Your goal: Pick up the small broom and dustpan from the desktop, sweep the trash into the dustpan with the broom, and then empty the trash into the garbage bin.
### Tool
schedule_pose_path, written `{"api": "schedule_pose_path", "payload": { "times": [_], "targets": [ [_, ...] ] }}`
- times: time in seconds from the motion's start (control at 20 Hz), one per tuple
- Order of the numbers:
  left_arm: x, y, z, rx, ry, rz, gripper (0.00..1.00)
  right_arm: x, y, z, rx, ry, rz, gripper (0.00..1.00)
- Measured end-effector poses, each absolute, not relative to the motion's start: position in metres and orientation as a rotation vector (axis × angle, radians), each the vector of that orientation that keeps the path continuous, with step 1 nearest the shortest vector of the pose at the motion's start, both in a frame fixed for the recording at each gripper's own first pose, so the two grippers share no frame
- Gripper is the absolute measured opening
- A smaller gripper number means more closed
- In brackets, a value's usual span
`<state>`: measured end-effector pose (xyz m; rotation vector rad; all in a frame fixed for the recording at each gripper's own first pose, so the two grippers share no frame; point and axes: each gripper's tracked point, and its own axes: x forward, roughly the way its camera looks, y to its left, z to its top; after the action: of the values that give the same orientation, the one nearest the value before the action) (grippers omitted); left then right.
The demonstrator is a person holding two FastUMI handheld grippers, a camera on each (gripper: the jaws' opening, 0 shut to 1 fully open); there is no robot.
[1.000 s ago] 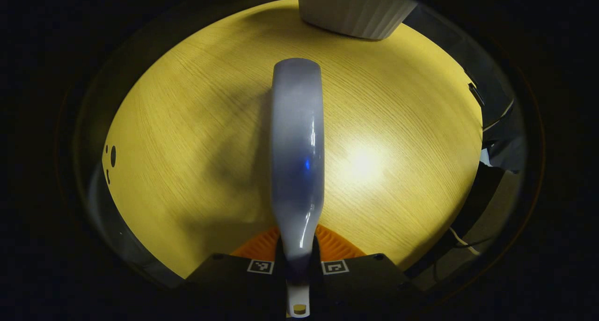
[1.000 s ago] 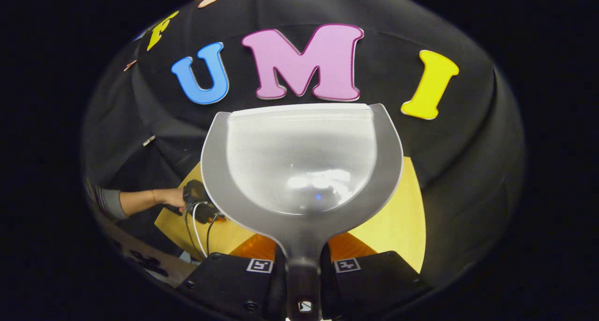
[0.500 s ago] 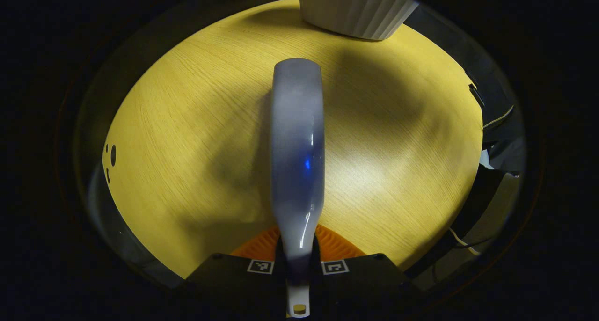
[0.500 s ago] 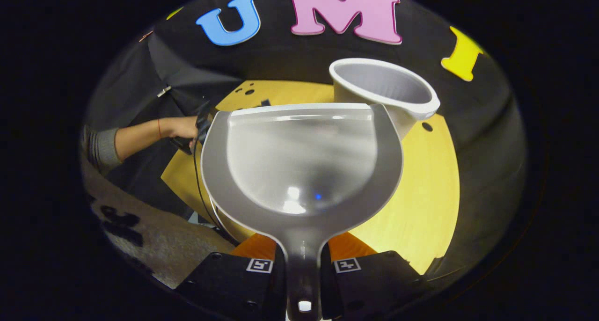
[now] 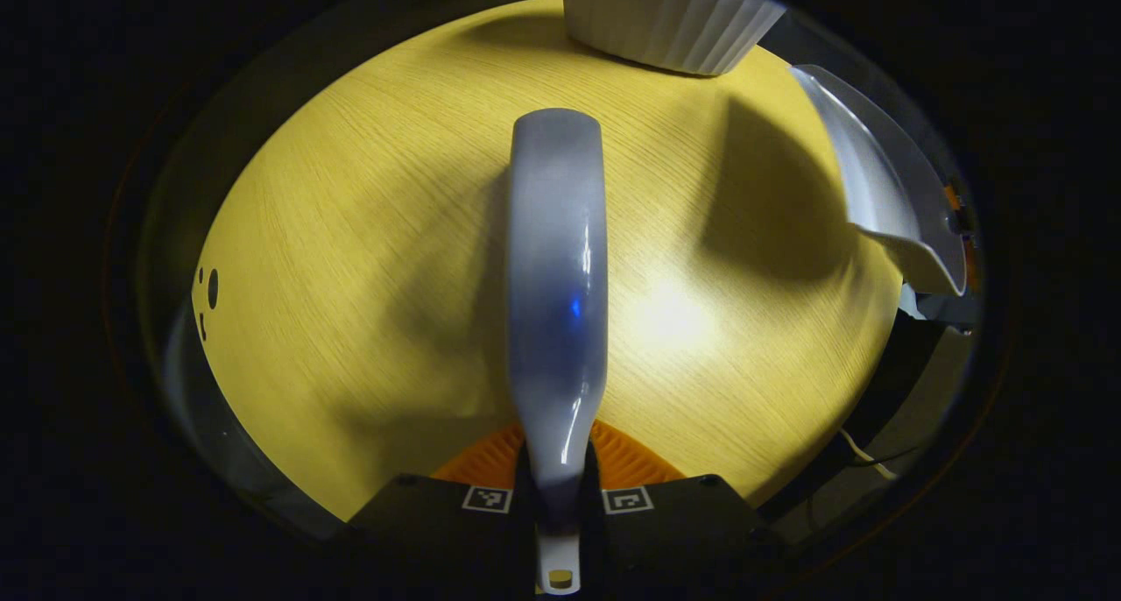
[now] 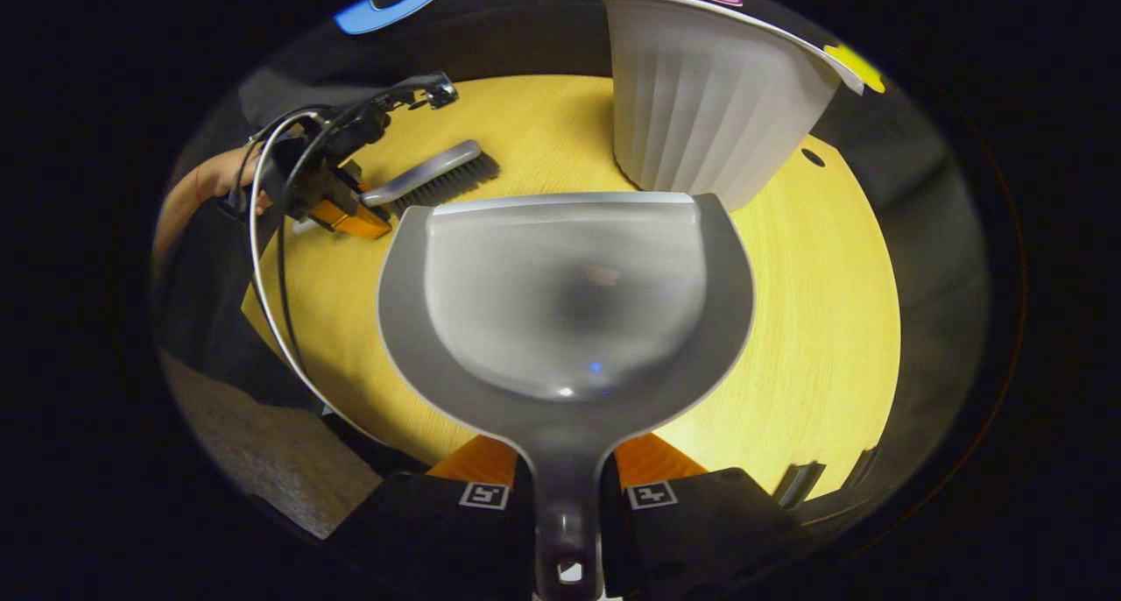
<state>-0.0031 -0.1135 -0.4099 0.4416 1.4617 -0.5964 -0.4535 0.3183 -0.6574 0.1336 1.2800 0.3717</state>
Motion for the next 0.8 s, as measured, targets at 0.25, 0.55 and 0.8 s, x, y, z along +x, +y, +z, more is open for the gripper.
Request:
{"api": "schedule_pose_path", "payload": {
  "times": [0.25, 0.55, 0.8],
  "targets": [
    [-0.003, -0.113, -0.409, 0.443, 1.464, -0.596, 0.23, -0.456, 0.32, -0.686, 0.095, 1.326, 0.357, 0.35],
    [-0.003, -0.113, -0.411, 0.447, 1.47, -0.604, 0.23, -0.453, 0.325, -0.688, 0.136, 1.311, 0.362, 0.43],
    [-0.004, -0.113, -0.411, 0.45, 1.472, -0.604, 0.23, -0.451, 0.324, -0.677, 0.189, 1.308, 0.354, 0.43]
  ]
}}
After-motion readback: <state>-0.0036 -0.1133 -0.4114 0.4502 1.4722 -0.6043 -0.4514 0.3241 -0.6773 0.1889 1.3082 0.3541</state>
